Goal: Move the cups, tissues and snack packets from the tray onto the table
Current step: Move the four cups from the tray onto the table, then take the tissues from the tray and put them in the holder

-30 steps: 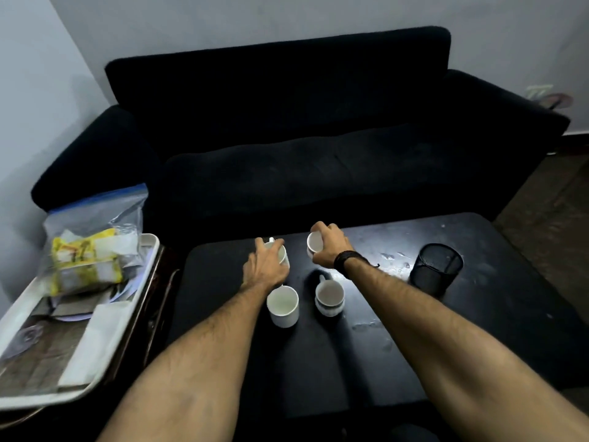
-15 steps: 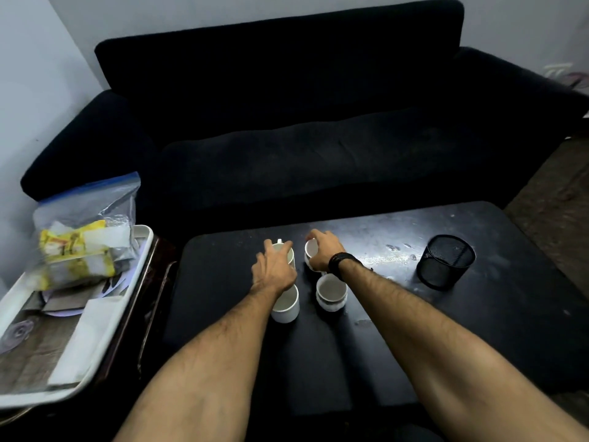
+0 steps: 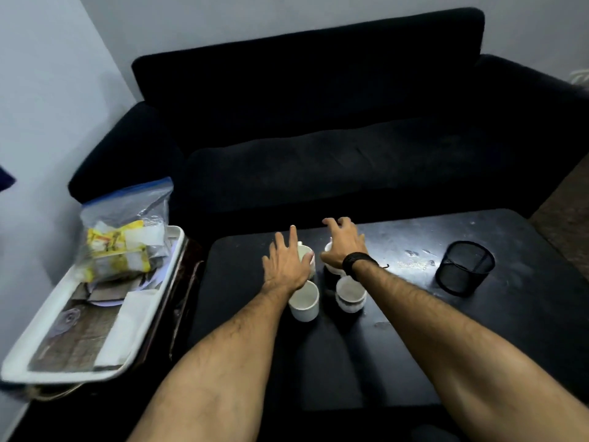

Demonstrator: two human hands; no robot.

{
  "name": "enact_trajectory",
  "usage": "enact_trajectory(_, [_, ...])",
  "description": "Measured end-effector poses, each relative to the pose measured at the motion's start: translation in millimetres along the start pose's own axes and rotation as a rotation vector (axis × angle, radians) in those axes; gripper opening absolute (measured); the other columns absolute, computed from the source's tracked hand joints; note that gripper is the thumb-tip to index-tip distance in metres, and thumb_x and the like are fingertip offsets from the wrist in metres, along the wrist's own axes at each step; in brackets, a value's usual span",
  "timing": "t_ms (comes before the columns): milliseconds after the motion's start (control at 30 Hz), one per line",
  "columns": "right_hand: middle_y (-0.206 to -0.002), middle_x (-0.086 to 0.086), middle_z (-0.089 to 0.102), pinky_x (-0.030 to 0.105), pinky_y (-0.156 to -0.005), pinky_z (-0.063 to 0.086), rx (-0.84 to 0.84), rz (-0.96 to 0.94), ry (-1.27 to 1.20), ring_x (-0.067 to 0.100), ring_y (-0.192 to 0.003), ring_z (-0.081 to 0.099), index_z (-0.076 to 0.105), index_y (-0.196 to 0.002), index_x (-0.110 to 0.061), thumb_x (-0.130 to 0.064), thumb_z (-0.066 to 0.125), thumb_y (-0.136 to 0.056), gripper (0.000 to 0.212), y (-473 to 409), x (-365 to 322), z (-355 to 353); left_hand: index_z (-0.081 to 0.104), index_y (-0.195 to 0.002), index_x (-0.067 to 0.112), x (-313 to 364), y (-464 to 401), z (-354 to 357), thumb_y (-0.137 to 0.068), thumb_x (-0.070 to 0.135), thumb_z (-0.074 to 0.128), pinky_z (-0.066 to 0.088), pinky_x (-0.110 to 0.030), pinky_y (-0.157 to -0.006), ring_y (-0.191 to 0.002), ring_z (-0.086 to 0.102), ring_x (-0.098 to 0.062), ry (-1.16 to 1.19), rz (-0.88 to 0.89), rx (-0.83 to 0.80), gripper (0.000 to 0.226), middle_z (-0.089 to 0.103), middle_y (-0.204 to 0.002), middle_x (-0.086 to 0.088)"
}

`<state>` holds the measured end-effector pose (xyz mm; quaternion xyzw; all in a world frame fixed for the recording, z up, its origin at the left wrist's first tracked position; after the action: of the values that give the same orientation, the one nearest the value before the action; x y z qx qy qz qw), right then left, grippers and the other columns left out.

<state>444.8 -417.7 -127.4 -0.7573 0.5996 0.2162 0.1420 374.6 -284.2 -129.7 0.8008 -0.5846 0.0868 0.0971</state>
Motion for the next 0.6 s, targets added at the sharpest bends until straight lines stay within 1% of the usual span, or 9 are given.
enact_trajectory(67, [-0.139,0.010,0.039,0.054,-0.113,0.031,0.027,-0.027,-0.007,0.031,-0.135,0.037,0.042,-0.138,-0.028,-0.027,0.074,-0.070,0.074,2,-15,-8,0.008,-0.156,0.021,-13,4,-16,-0.096,0.054,0.038,0.034,-0.054,-0.107,-0.139,0.032,-0.035,0.000,-0.020,0.025,0.075,0.017,-0.159,-0.015])
enact_trajectory(167, [-0.138,0.010,0.039,0.046,-0.109,0.039,0.038,-0.060,-0.048,0.032,-0.129,0.041,0.042,-0.138,-0.027,-0.025,0.074,-0.072,0.072,10,-47,-12,0.010,-0.156,0.019,-44,17,-40,-0.096,0.053,0.040,0.031,-0.054,-0.109,-0.140,0.033,-0.035,0.014,-0.071,0.052,0.076,0.017,-0.159,-0.015])
enact_trajectory(300, [-0.136,0.009,0.040,0.045,-0.101,0.047,0.006,-0.126,-0.071,0.031,-0.125,0.045,0.041,-0.138,-0.025,-0.018,0.071,-0.073,0.071,24,-99,-3,0.013,-0.156,0.018,-107,44,-67,-0.095,0.051,0.043,0.031,-0.053,-0.110,-0.140,0.035,-0.036,0.002,-0.162,0.100,0.076,0.020,-0.159,-0.016])
enact_trajectory(400, [-0.132,0.009,0.041,0.041,-0.094,0.048,-0.045,-0.209,-0.059,0.030,-0.124,0.045,0.042,-0.136,-0.023,-0.018,0.069,-0.075,0.068,37,-141,14,0.018,-0.155,0.015,-162,71,-82,-0.096,0.050,0.043,0.031,-0.049,-0.111,-0.140,0.036,-0.036,-0.019,-0.248,0.117,0.073,0.024,-0.158,-0.017])
enact_trajectory(467, [-0.131,0.009,0.043,0.039,-0.092,0.048,-0.098,-0.236,-0.057,0.030,-0.124,0.046,0.043,-0.135,-0.023,-0.021,0.071,-0.075,0.066,46,-166,29,0.025,-0.152,0.015,-194,89,-90,-0.096,0.049,0.043,0.033,-0.049,-0.109,-0.138,0.039,-0.036,-0.015,-0.297,0.131,0.068,0.029,-0.155,-0.016])
enact_trajectory(600, [-0.131,0.010,0.048,0.041,-0.098,0.048,-0.215,-0.268,-0.051,0.032,-0.124,0.050,0.047,-0.132,-0.020,-0.026,0.073,-0.076,0.062,69,-209,66,0.039,-0.144,0.013,-255,124,-103,-0.096,0.044,0.045,0.038,-0.046,-0.106,-0.132,0.046,-0.034,-0.007,-0.421,0.163,0.057,0.038,-0.151,-0.012])
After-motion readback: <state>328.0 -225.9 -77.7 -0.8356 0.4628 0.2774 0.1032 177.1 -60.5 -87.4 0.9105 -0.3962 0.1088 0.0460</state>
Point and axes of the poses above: each hand's wrist, its own y-axis away from the middle knuckle, its own z-axis out of the palm, x = y × z, the point moved 7 cm from there along -y, towards the middle knuckle
